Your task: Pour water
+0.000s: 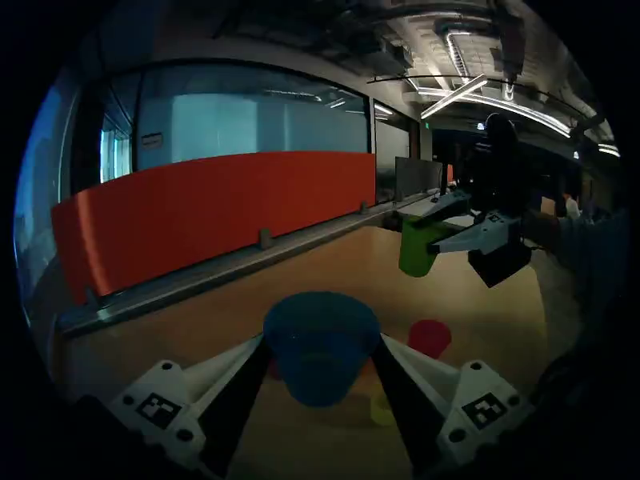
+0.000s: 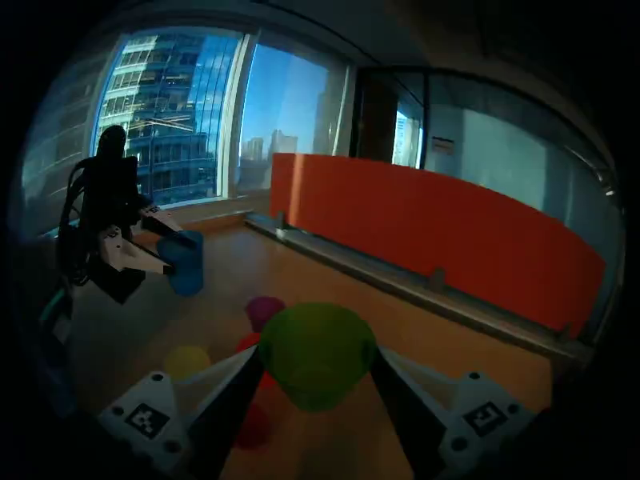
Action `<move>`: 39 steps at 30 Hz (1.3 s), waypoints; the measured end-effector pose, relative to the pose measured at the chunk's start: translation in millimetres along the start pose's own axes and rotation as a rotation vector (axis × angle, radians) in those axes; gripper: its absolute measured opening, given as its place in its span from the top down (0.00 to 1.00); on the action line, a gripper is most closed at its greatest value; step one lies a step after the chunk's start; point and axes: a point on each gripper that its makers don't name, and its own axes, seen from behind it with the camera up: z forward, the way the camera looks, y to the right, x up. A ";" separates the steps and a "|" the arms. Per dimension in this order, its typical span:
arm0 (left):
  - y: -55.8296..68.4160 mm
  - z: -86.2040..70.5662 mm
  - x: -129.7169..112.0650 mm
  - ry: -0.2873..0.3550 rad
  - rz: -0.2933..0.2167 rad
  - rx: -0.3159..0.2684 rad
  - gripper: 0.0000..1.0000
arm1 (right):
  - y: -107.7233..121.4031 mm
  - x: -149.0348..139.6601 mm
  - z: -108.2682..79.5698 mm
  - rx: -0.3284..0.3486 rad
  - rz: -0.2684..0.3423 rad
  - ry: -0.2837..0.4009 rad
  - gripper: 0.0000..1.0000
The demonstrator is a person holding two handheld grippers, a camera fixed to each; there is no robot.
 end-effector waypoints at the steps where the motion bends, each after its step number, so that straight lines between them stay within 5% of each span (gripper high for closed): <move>1: 0.7 -2.4 4.1 0.011 0.000 0.001 0.14 | -1.4 4.1 -2.1 -0.001 -0.001 0.010 0.08; 18: 15.8 -37.3 63.6 0.195 -0.027 0.001 0.15 | -21.6 56.6 -26.1 -0.002 0.008 0.200 0.08; 39: 20.7 -42.7 75.2 0.237 -0.044 -0.017 0.15 | -29.7 76.7 -29.6 0.013 0.007 0.294 0.07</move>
